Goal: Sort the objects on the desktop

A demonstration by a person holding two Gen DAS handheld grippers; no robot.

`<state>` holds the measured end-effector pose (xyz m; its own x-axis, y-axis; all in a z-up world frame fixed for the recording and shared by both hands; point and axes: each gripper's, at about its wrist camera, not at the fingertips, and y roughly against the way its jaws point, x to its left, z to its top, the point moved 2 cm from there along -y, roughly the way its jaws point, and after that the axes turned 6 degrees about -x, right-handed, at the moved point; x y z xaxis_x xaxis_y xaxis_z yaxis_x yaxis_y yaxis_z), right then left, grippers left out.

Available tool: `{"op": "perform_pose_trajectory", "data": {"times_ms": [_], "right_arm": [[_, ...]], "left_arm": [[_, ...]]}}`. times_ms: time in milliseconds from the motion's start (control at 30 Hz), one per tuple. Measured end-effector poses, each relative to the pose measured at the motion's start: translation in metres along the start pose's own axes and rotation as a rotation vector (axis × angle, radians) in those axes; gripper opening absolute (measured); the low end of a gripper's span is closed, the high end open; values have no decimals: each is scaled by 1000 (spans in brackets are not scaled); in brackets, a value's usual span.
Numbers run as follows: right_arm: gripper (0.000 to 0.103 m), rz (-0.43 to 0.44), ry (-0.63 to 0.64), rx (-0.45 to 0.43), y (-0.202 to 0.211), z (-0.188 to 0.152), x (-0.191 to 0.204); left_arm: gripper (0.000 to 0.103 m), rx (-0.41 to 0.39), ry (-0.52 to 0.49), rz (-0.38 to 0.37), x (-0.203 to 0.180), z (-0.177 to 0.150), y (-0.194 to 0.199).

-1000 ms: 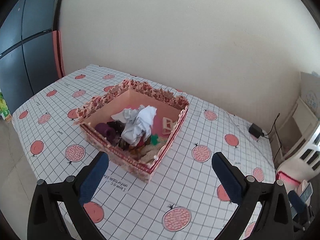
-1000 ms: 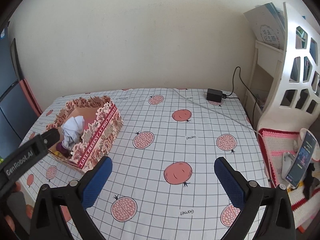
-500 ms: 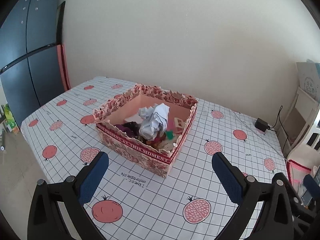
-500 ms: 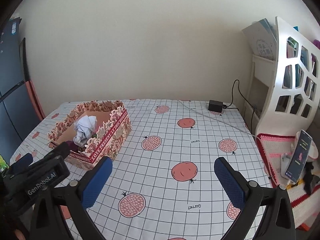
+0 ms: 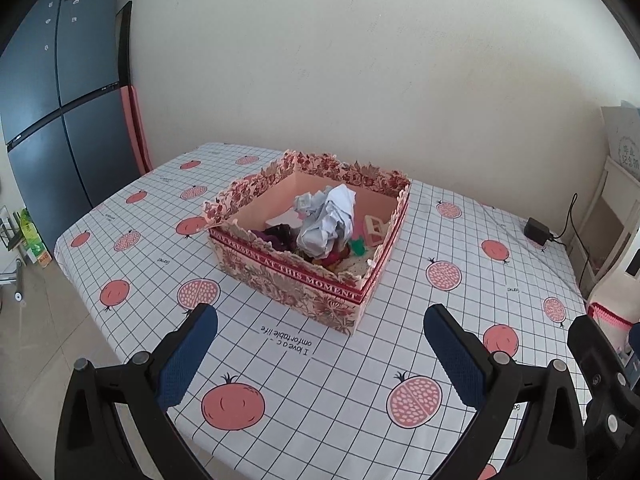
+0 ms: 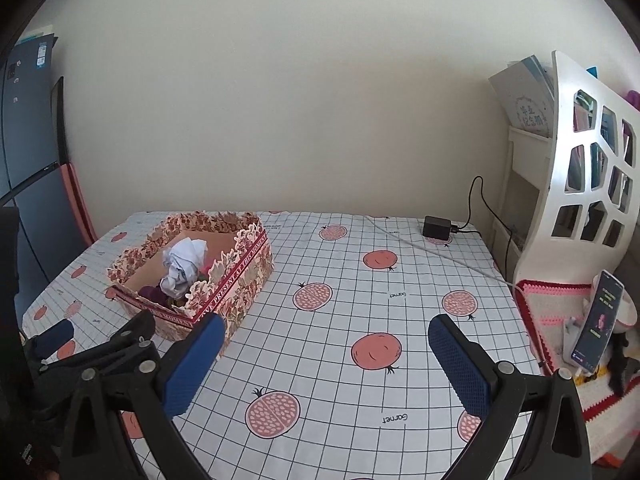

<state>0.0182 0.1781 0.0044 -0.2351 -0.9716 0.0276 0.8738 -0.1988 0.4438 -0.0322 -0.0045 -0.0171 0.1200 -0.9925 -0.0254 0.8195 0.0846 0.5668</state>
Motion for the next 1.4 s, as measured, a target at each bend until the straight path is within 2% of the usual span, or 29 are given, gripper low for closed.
{"op": "perform_pose_trajectory", "data": {"times_ms": [367,1400], "right_arm": [[103,32,8,-28,7,3,10],[103,35,16,-35,8,4,14]], "left_arm": [[103,-35,55,-11,15,4,9],[103,-46,59,4,19,4,9]]}}
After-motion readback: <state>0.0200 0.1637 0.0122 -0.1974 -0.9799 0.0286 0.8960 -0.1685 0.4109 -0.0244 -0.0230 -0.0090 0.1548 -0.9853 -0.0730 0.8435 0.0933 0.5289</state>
